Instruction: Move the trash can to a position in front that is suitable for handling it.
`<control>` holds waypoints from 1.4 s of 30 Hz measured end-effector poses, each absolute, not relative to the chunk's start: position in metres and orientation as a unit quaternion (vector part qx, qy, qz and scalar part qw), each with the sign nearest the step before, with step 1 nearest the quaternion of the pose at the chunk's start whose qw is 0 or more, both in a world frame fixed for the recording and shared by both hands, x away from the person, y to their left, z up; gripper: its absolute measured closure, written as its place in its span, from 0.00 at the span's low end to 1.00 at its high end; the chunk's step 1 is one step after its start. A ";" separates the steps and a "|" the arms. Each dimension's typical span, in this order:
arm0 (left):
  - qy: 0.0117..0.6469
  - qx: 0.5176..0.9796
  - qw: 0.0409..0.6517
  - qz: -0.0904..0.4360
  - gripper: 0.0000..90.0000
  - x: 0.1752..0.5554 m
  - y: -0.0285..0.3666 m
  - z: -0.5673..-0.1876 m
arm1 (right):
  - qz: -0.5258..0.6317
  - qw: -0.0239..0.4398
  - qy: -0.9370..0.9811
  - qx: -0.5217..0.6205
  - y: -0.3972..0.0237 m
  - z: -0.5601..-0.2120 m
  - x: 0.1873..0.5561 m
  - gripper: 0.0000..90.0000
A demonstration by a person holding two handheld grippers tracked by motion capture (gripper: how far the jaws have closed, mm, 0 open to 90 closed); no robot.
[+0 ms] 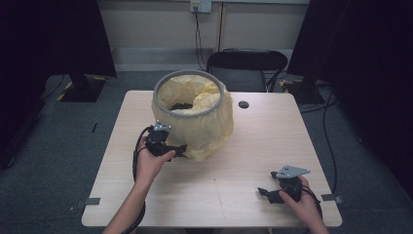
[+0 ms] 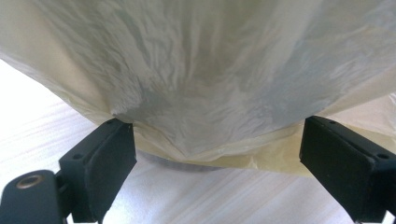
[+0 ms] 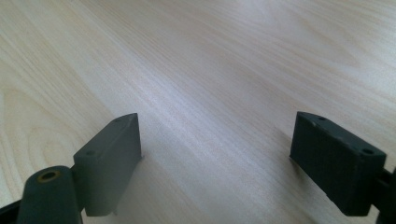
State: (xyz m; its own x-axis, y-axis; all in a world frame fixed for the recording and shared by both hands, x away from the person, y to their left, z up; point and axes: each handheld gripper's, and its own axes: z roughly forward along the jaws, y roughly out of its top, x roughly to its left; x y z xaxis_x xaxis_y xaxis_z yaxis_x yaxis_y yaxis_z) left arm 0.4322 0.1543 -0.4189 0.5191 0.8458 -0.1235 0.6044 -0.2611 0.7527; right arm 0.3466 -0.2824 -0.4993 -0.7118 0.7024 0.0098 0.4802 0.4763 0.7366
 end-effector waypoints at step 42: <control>0.437 0.800 0.387 0.137 0.17 0.445 0.157 -0.418 | 0.374 0.147 0.847 0.348 -0.283 -0.499 0.347 0.17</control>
State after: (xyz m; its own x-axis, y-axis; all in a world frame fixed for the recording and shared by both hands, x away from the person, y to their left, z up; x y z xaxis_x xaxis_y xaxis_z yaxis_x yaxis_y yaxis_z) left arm 0.4453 0.1570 -0.4179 0.5800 0.8058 -0.1192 0.5940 -0.3182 0.7389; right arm 0.3469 -0.2828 -0.4992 -0.7153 0.6987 0.0113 0.4793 0.4787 0.7356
